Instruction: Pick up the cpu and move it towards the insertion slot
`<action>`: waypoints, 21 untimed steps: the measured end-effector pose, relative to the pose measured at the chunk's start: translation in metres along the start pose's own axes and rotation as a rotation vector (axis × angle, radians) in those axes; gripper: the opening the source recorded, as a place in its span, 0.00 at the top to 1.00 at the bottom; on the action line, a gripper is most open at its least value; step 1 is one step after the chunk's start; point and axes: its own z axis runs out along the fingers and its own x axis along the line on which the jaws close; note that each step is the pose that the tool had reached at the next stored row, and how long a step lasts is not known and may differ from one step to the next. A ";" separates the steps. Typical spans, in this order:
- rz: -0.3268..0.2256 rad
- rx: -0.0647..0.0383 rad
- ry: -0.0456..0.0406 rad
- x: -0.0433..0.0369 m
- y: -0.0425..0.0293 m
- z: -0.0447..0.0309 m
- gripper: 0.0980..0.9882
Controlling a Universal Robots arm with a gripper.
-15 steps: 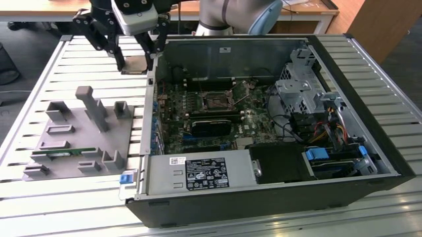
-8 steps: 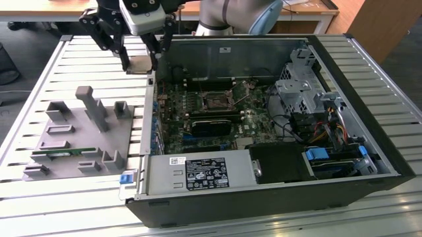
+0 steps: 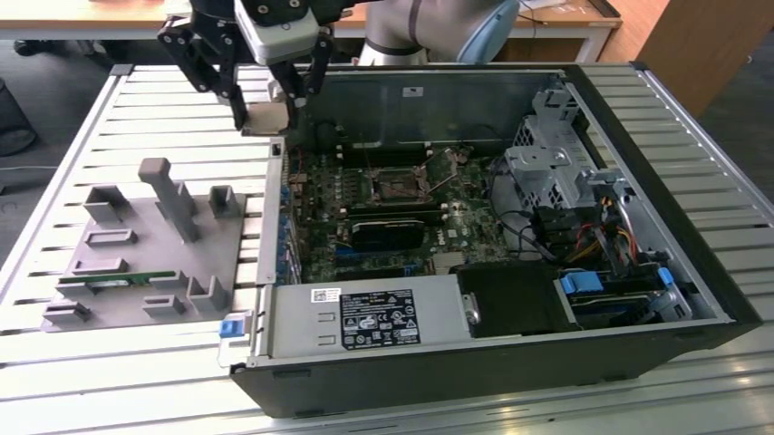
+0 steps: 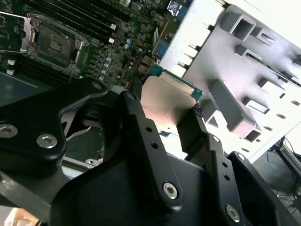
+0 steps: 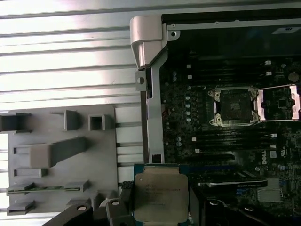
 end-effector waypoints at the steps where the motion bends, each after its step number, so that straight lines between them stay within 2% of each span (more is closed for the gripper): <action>1: 0.000 0.000 0.0000 -0.0010 0.0001 0.0000 0.49; 21: 0.000 0.000 0.0001 -0.0194 0.0014 -0.0001 0.49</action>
